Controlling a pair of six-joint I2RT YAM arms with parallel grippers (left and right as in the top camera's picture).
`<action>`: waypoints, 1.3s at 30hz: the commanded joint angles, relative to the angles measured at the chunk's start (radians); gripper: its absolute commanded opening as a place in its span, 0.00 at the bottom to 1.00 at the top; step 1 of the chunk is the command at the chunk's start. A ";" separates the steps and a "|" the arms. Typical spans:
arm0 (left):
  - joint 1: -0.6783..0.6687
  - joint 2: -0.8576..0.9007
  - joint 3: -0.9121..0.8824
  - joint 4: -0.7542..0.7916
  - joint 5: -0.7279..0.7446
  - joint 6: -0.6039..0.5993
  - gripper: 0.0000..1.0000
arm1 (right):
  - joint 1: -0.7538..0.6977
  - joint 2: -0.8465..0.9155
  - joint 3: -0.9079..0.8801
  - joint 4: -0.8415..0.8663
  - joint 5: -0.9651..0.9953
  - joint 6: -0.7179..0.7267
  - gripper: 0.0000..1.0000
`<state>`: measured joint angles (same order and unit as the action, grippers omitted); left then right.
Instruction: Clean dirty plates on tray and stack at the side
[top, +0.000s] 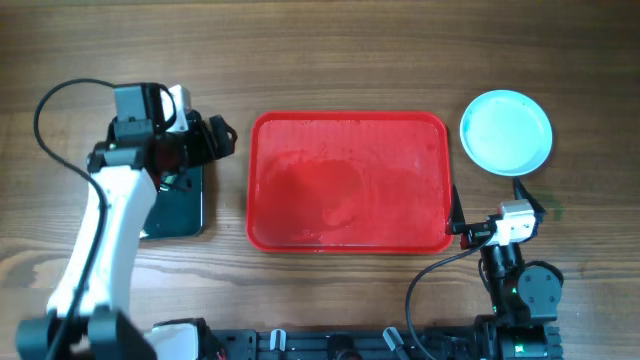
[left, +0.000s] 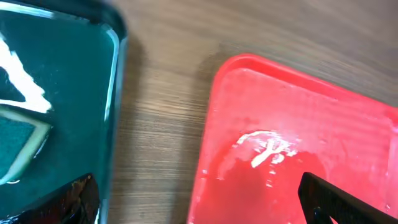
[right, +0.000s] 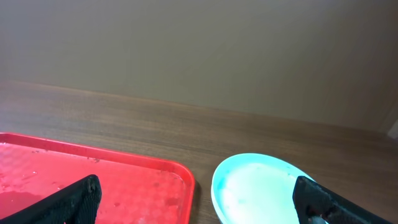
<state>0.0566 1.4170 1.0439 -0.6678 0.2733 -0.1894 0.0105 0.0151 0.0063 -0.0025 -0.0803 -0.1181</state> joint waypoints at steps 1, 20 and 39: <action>-0.072 -0.235 -0.097 0.023 -0.082 0.030 1.00 | 0.004 -0.011 -0.001 0.003 0.017 -0.011 1.00; -0.097 -1.249 -0.904 0.515 -0.164 0.029 1.00 | 0.004 -0.011 -0.001 0.003 0.017 -0.011 1.00; -0.076 -1.414 -1.038 0.594 -0.204 0.117 1.00 | 0.004 -0.011 -0.001 0.003 0.017 -0.011 1.00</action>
<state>-0.0250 0.0135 0.0132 -0.0700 0.0895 -0.1616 0.0105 0.0116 0.0063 -0.0010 -0.0769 -0.1181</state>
